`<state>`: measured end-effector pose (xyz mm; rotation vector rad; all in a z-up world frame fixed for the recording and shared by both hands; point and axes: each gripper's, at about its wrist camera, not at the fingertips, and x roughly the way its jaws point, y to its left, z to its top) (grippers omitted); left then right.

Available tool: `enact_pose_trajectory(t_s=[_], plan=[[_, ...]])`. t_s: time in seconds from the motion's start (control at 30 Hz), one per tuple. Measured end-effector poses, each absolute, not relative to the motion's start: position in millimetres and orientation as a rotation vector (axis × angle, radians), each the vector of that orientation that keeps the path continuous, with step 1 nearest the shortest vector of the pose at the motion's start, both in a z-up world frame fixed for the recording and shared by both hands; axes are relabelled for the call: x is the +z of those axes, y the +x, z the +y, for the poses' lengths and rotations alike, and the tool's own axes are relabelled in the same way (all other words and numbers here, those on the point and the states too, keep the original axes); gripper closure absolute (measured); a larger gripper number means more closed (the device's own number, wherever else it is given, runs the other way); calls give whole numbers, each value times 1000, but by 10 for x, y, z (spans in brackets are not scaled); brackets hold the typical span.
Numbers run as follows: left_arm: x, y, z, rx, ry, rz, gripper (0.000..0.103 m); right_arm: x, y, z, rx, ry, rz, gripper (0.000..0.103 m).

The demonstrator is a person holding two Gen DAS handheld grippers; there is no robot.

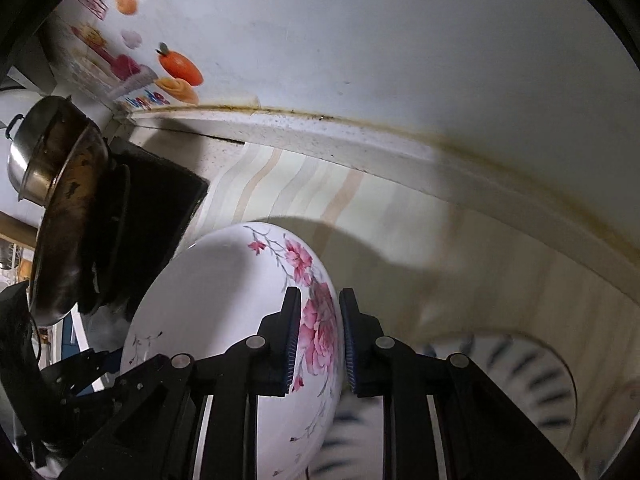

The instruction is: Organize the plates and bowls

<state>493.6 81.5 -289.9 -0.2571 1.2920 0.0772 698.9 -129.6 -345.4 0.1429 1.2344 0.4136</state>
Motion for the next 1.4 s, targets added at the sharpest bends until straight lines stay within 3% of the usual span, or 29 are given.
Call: enact_pose_trajectory(t_s=[0.37, 0.6, 1.0, 1.4], plan=[[-2369, 4533, 424, -76, -181, 1275, 65, -2839, 6039, -1873, 338, 242, 1152, 82], [-2408, 4223, 22, -178, -121, 1308, 65, -2652, 5150, -2326, 254, 292, 1130, 82], [-2755, 3712, -499, -267, 9, 1414, 65, -3160, 3855, -2919, 143, 389, 1218, 82], [-3081, 3561, -716, -255, 84, 1502, 65, -3502, 3654, -3086, 98, 393, 1259, 82]])
